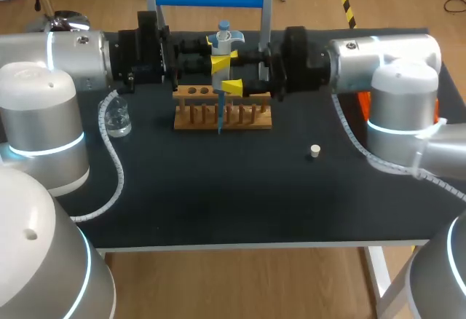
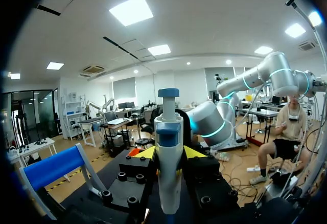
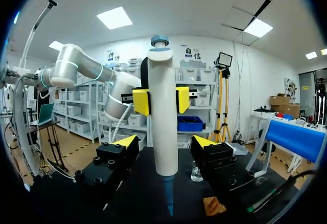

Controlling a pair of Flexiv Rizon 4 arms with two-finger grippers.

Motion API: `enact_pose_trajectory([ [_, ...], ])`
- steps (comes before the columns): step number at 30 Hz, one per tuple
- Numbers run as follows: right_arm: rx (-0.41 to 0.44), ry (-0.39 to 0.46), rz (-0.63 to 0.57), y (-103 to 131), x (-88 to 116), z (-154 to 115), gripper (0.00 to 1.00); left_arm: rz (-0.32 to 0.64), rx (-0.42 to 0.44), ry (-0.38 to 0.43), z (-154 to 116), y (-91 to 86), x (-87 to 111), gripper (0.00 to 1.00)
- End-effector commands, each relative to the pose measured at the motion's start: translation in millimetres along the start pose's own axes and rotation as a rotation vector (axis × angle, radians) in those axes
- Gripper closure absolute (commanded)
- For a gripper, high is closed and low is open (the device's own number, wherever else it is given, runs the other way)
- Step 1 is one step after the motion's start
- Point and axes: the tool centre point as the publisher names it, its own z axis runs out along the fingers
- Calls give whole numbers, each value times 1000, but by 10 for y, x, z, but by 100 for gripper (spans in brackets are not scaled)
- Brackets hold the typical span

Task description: Invert the test tube, pick up the pipette, mount the tip to pipette, aspirate from beaker and dispense into the tube, eject the tip, return the pipette, and cap with the stopper.

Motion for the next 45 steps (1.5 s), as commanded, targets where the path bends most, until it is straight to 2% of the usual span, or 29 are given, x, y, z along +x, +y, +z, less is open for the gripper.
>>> enact_pose_trajectory([
  [1,3,-4,2,-9,-24,56,34,2,3,-1,5,2,1,100],
  [5,4,-8,6,-17,-44,92,36,2,3,-1,5,2,1,100],
  [10,2,-9,9,-20,-57,129,44,2,3,-1,5,2,1,100],
  [19,-3,-5,11,-13,-65,167,44,2,3,-1,5,2,1,100],
  [24,-6,-1,9,-5,-64,169,47,2,3,-1,5,2,1,100],
  [31,-12,1,6,6,-61,161,63,2,3,-1,5,2,1,100],
  [35,-16,3,6,10,-56,158,97,2,3,-1,5,2,1,100],
  [36,-17,4,6,11,-53,158,100,2,3,-1,5,2,1,100],
  [45,-24,28,8,20,-4,160,100,2,3,-1,5,2,1,100],
])
